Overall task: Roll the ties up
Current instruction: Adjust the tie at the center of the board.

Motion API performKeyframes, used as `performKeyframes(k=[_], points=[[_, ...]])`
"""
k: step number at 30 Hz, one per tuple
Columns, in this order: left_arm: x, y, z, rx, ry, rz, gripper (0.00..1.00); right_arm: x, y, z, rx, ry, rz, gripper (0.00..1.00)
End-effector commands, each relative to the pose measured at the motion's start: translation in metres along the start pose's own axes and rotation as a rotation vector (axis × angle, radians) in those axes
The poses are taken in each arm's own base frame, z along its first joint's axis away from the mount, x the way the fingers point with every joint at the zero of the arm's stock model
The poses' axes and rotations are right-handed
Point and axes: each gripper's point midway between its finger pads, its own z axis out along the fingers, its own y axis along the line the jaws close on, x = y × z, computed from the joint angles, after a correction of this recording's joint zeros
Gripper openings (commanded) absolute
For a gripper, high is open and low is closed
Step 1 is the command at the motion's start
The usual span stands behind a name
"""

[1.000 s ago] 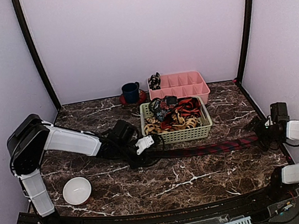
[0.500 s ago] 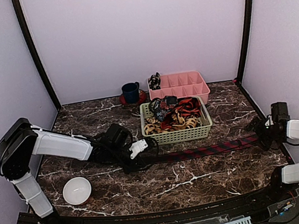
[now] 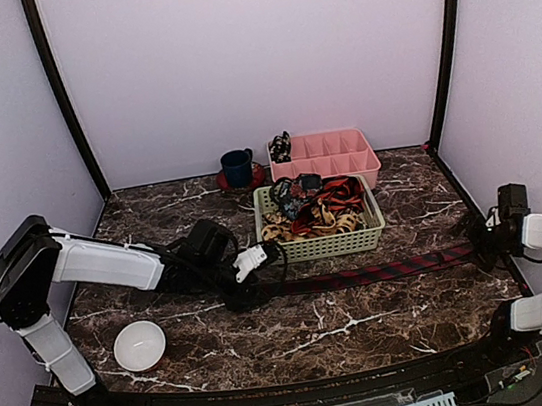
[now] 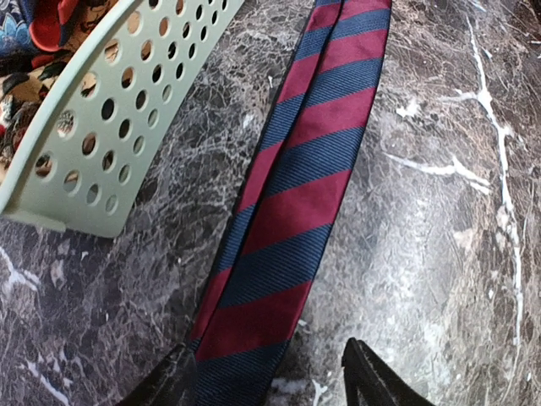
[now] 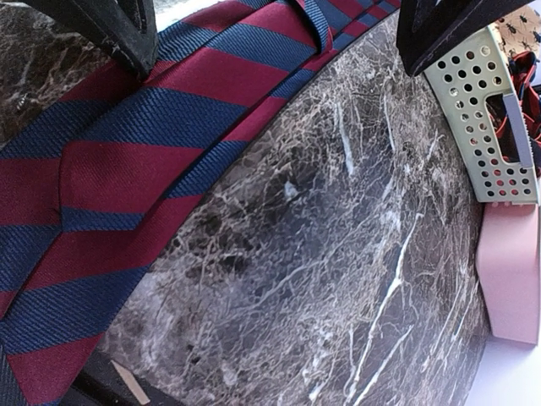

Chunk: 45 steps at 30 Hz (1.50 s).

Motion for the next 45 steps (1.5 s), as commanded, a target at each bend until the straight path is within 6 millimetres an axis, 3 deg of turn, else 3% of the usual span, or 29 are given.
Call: performKeyframes(k=[1, 7, 13, 17, 25, 31, 39, 41, 45], points=[[-0.021, -0.001, 0.016, 0.050, -0.045, 0.043, 0.62, 0.010, -0.027, 0.000, 0.094, 0.039, 0.019, 0.99], [-0.012, 0.002, 0.038, 0.061, 0.001, 0.053, 0.62, 0.007, -0.035, -0.001, 0.106, 0.037, 0.031, 0.99], [0.010, 0.002, 0.034, 0.058, 0.068, 0.021, 0.35, 0.000, -0.042, -0.002, 0.116, 0.031, 0.039, 0.99], [0.023, -0.002, 0.023, 0.056, 0.083, -0.007, 0.31, -0.004, -0.045, -0.004, 0.122, 0.023, 0.044, 0.99], [0.040, -0.008, 0.013, 0.048, 0.105, -0.053, 0.32, -0.006, -0.048, -0.006, 0.123, 0.020, 0.049, 0.98], [0.049, -0.010, 0.006, 0.033, 0.110, -0.071, 0.43, -0.006, -0.049, -0.005, 0.124, 0.020, 0.052, 0.98], [0.051, -0.012, 0.003, 0.034, 0.108, -0.084, 0.35, -0.008, -0.047, -0.005, 0.116, 0.018, 0.049, 0.98], [0.049, -0.012, 0.002, 0.032, 0.105, -0.085, 0.42, -0.008, -0.040, -0.006, 0.087, 0.024, 0.036, 0.98], [0.035, -0.006, -0.007, 0.004, 0.075, -0.086, 0.55, -0.010, -0.007, -0.018, -0.066, 0.022, -0.034, 1.00]])
